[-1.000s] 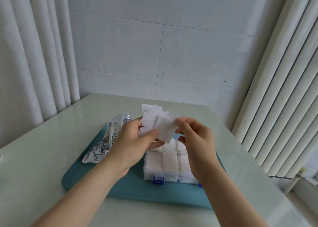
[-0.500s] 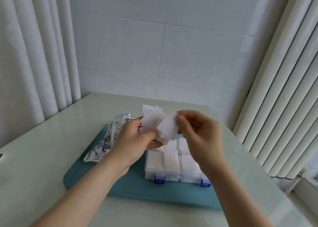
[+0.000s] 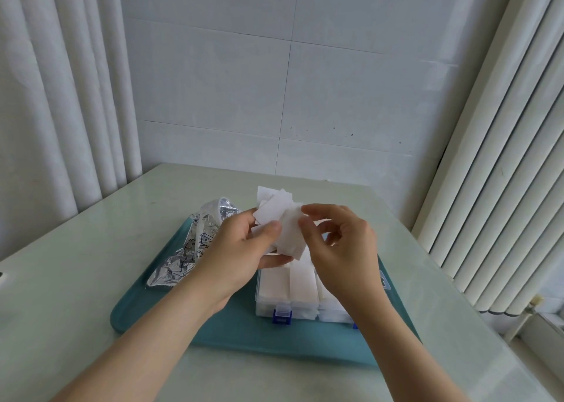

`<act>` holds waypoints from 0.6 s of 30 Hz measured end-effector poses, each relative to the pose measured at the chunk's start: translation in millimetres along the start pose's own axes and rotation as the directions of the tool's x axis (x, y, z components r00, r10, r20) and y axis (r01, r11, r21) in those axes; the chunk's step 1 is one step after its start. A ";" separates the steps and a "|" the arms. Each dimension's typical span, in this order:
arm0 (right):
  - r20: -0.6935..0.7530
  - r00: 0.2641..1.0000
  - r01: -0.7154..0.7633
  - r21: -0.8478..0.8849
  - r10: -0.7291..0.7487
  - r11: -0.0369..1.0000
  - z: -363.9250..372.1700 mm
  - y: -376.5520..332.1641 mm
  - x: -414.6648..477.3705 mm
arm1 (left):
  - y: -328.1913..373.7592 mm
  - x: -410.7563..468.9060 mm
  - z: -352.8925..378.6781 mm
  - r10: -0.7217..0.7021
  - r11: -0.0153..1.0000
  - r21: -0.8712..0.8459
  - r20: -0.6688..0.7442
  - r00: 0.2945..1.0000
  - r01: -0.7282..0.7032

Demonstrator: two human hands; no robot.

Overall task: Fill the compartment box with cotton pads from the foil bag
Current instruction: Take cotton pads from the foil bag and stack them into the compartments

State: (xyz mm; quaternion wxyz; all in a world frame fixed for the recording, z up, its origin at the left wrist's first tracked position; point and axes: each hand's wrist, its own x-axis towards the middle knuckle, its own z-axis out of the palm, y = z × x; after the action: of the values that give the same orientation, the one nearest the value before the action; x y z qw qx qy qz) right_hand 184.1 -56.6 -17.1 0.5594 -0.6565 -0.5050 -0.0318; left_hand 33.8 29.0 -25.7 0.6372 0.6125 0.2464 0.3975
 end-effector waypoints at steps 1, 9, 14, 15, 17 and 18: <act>0.016 0.999 -0.043 0.009 0.043 0.999 -0.1 0.0 -0.4 | -0.1 0.2 -0.2 0.009 1.000 -0.004 -0.010 1.000 -0.009; 0.211 0.922 -0.381 0.344 0.325 0.858 -10.0 -7.7 -0.9 | -0.6 2.0 -1.2 0.072 0.997 0.028 -0.079 0.994 -0.070; 0.080 0.915 -0.391 0.426 0.396 0.816 -10.3 -4.7 1.8 | -1.7 2.6 -2.3 0.080 0.997 0.014 -0.117 0.990 -0.079; 0.011 0.917 -0.361 0.450 0.400 0.817 -10.4 -3.6 3.2 | -2.0 2.9 -2.8 0.077 0.997 0.013 -0.123 0.989 -0.076; -0.081 0.915 -0.304 0.505 0.395 0.807 -12.0 -2.7 5.8 | -2.3 3.1 -3.3 0.071 0.998 0.010 -0.122 0.990 -0.070; -0.082 0.916 -0.292 0.534 0.392 0.794 -12.9 -2.8 6.3 | -2.1 2.5 -3.1 0.068 0.998 0.008 -0.114 0.991 -0.068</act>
State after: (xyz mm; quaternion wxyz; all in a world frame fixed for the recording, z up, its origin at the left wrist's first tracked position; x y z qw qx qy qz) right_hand 192.0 -62.8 -6.6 0.7546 -0.5590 -0.3124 0.1432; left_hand 33.2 32.9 -27.7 0.6070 0.5979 0.2622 0.4530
